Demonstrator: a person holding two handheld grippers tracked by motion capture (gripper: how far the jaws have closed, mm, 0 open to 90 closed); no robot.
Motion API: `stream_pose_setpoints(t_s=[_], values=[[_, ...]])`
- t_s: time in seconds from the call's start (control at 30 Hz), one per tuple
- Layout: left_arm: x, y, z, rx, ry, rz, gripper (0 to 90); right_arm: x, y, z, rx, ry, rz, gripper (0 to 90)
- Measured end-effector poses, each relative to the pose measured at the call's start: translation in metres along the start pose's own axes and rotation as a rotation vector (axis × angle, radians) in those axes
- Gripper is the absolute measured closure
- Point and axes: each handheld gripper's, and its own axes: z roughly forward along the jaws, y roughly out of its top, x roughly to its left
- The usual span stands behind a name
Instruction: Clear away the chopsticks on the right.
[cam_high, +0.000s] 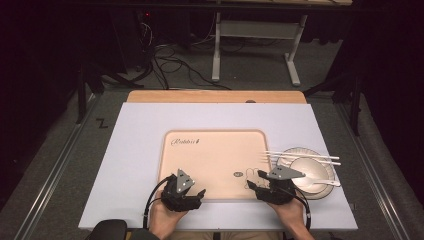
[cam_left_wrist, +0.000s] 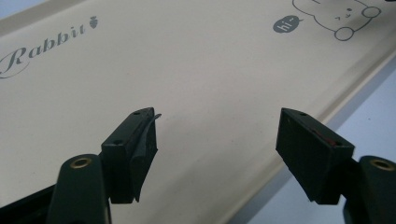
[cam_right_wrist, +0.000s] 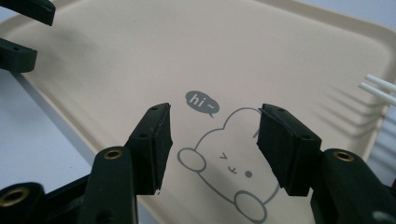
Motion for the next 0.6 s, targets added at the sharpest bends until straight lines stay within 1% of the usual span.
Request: stream_pose_setpoints(t_s=[0.03,0.1,0.17,0.3,0.5,0.6], values=[[-0.0002,-0.0003,0.0002,-0.001,0.001,0.0,29.4,0.0006,0.0,-0.0001,0.002,0.0,-0.001,45.8],[-0.0009,-0.0006,0.0003,-0.001,0.0,-0.001,29.4,0.0018,-0.0001,-0.0006,-0.004,-0.002,-0.024,46.3],[-0.0011,-0.0006,0.0002,-0.002,-0.001,-0.001,29.4,0.0027,-0.0001,-0.0011,-0.007,-0.005,-0.036,46.3],[-0.0011,-0.0005,-0.0003,0.0,-0.003,0.001,29.5,0.0029,0.0005,-0.0024,-0.017,-0.012,-0.036,45.9],[-0.0018,-0.0007,0.0006,0.003,-0.002,0.003,29.6,0.0036,0.0015,-0.005,-0.018,-0.002,-0.027,44.6],[-0.0022,-0.0009,0.0014,0.005,-0.003,0.005,29.7,0.0047,0.001,-0.0056,-0.021,0.003,-0.044,45.6]])
